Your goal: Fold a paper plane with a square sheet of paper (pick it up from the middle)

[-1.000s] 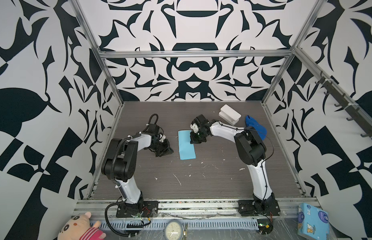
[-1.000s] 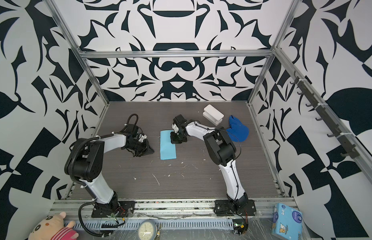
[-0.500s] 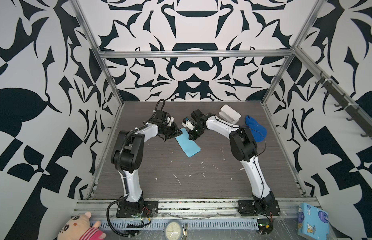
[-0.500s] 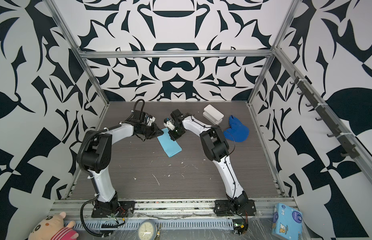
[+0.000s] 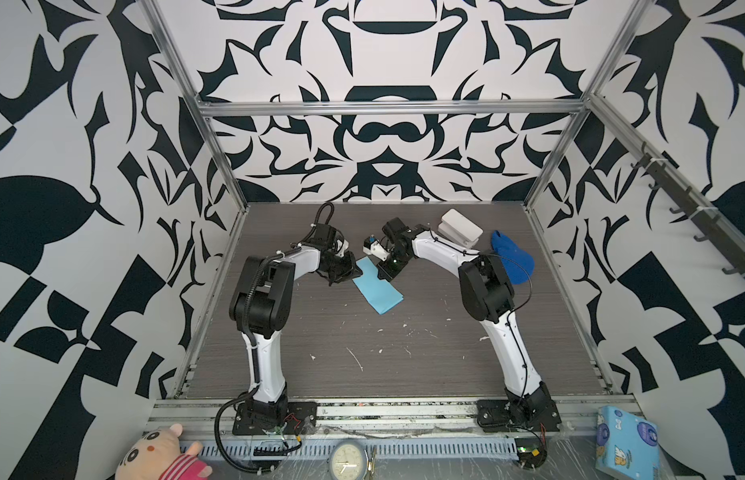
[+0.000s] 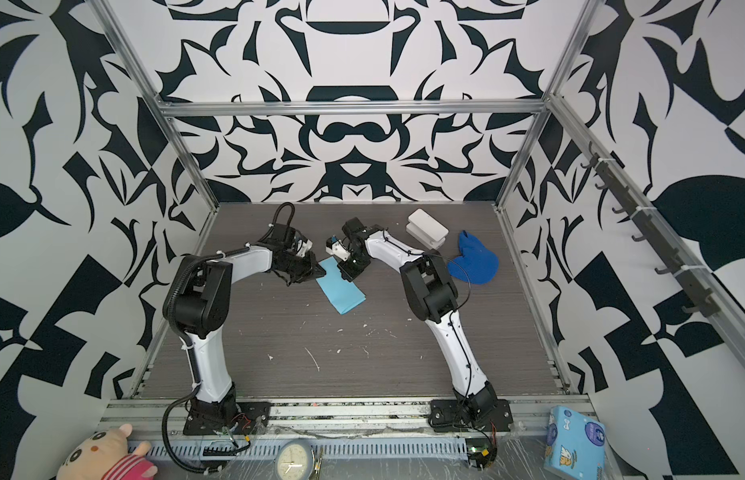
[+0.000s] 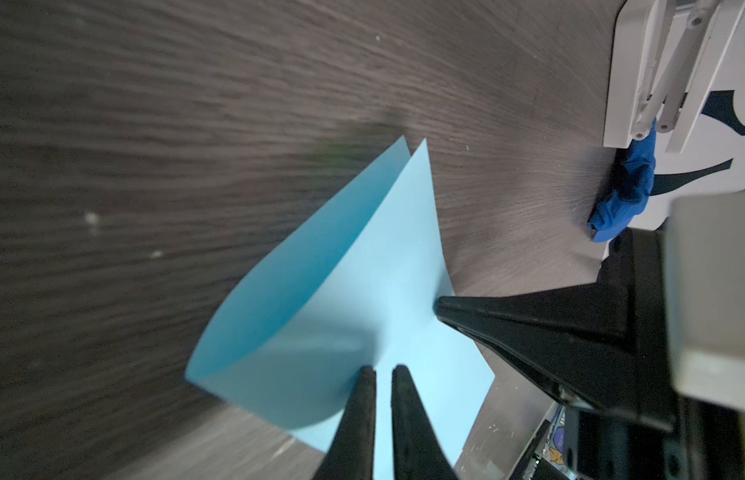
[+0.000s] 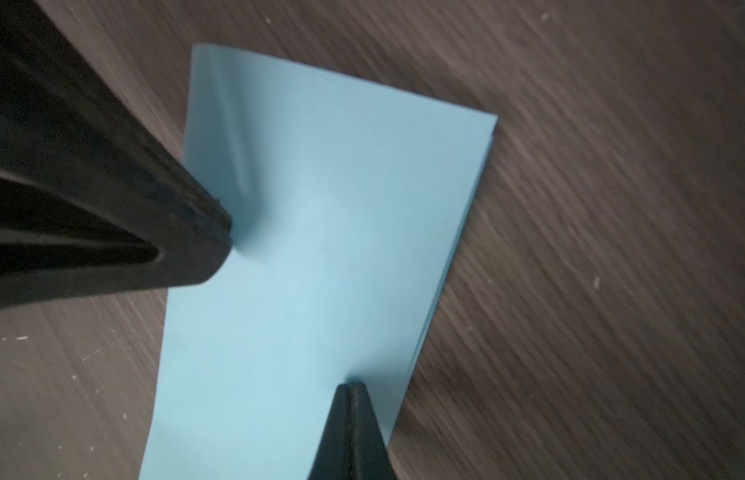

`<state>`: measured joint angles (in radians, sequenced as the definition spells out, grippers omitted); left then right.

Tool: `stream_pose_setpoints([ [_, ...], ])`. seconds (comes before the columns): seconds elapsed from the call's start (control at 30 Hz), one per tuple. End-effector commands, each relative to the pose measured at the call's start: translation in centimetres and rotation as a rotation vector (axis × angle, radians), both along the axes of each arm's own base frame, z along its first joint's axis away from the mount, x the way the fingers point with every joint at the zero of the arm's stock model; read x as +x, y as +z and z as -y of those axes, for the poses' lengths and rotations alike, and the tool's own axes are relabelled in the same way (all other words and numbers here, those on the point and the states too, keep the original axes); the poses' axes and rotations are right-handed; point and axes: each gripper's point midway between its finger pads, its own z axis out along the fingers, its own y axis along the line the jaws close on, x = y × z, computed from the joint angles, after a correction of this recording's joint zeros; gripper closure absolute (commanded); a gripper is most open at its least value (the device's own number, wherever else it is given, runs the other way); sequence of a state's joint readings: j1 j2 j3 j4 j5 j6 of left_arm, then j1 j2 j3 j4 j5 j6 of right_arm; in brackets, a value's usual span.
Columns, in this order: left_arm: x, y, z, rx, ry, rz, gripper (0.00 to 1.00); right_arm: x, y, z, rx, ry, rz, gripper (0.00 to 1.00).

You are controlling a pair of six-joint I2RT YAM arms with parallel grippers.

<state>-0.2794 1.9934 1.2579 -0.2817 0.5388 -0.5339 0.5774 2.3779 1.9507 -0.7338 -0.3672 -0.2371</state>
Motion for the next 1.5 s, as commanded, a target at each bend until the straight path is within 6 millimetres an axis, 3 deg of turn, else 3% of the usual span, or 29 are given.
stream_pose_setpoints([
  [0.0,-0.9,-1.5,-0.4,0.003,-0.017,-0.038,0.84,0.1,0.0,0.3,-0.01,-0.035,-0.029,1.0],
  [0.17,-1.2,-0.7,-0.1,-0.029,-0.026,-0.004,0.83,0.1,-0.8,0.5,-0.023,-0.053,-0.051,1.0],
  [0.37,-2.4,-2.2,-0.8,0.003,-0.022,-0.042,0.85,0.0,-2.2,1.1,-0.064,-0.071,-0.067,1.0],
  [0.5,-2.9,-2.5,-1.2,0.02,-0.02,-0.046,0.85,0.1,-1.7,1.2,-0.063,-0.081,-0.061,1.0],
  [0.6,-3.3,-3.2,-1.6,0.043,-0.017,-0.061,0.86,0.6,0.2,0.5,-0.016,-0.112,-0.057,1.0],
  [0.8,-3.9,-4.4,-2.2,0.076,-0.01,-0.08,0.88,2.1,9.4,-1.3,0.167,-0.343,-0.05,0.96],
  [0.9,-3.9,-4.7,-2.4,0.088,-0.003,-0.083,0.89,1.3,11.5,-1.2,0.271,-0.545,-0.114,0.92],
  [1.0,-3.9,-4.9,-2.4,0.089,0.006,-0.084,0.89,-1.6,10.5,-1.6,0.3,-0.69,-0.196,0.9],
  [1.13,-3.8,-5.0,-2.2,0.079,0.006,-0.085,0.89,-5.5,8.2,-3.0,0.267,-0.803,-0.275,1.0],
  [1.2,-3.8,-4.9,-2.0,0.068,-0.001,-0.084,0.88,-6.6,6.9,-3.7,0.246,-0.834,-0.279,1.0],
  [1.33,-3.6,-4.7,-2.1,0.072,-0.007,-0.077,0.88,-7.7,5.1,-5.0,0.217,-0.846,-0.289,1.0],
  [1.47,-3.2,-4.2,-2.0,0.069,-0.002,-0.061,0.88,-7.7,4.0,-5.0,0.189,-0.867,-0.276,1.0],
])
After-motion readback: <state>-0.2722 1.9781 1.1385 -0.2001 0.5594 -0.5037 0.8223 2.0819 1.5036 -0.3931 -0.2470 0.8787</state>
